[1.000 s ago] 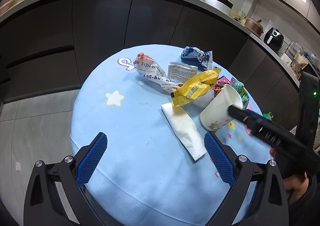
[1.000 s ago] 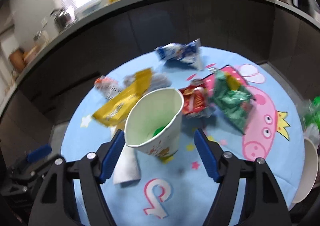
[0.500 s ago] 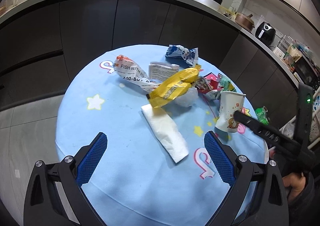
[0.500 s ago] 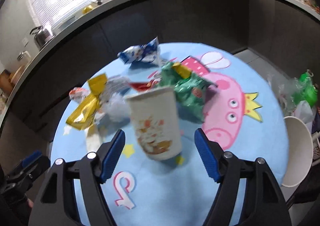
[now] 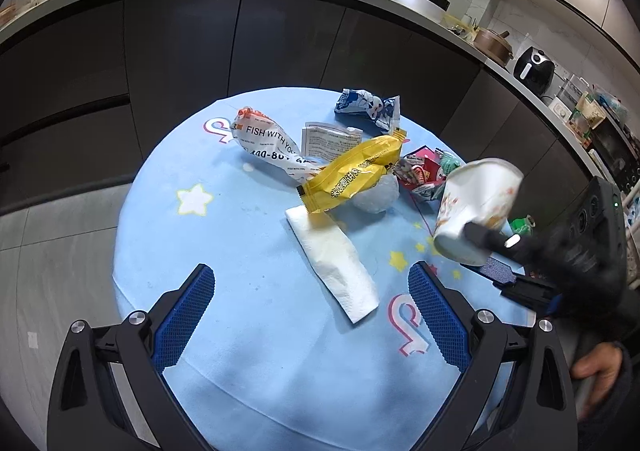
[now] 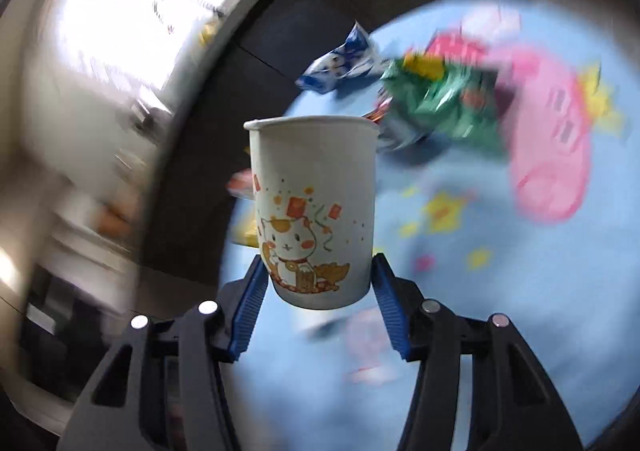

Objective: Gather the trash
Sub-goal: 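Grasp the white paper cup with the right gripper and lift it, then grasp the white tissue with the left gripper while the right gripper holds the cup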

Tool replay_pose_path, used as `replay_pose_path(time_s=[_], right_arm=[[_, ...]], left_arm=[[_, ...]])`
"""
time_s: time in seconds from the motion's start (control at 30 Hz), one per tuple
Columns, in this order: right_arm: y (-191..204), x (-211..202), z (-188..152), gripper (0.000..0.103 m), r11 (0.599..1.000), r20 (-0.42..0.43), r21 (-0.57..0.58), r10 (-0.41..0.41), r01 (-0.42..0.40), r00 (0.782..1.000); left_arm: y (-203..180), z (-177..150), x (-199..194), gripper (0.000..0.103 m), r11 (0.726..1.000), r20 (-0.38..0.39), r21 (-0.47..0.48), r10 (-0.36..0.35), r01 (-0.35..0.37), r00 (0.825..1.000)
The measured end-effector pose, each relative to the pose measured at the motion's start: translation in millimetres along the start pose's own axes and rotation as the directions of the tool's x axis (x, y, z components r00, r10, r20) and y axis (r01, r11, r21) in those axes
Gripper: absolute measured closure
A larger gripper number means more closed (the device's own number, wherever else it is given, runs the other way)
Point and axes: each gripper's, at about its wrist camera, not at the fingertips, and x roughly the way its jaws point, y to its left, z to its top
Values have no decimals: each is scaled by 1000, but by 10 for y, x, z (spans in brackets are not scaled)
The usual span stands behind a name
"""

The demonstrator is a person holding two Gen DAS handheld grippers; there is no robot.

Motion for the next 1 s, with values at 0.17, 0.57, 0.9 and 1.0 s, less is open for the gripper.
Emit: replay_pose_path(time_s=[0.17,0.57,0.9,1.0], right_arm=[[-307,-49,-17,49,898,29,358,261,-254,965],[-473,-49,-188,49,743,62,581,365,-331,929],[-514,-140,-189,48,758,64,559,365,-336,929],[-495,-166,-176,48,777,58,539,351,-325,935]], left_arm=[[-61,-16,-26,10,1000,2,12,-12,12,1000],[-88,-43,103,10,1000,-17,13,-19,20,1000],[-224,-116,676,29,1000,-123,25,1,2,992],[-254,-121,784,38,999,-143,36,27,-22,989]])
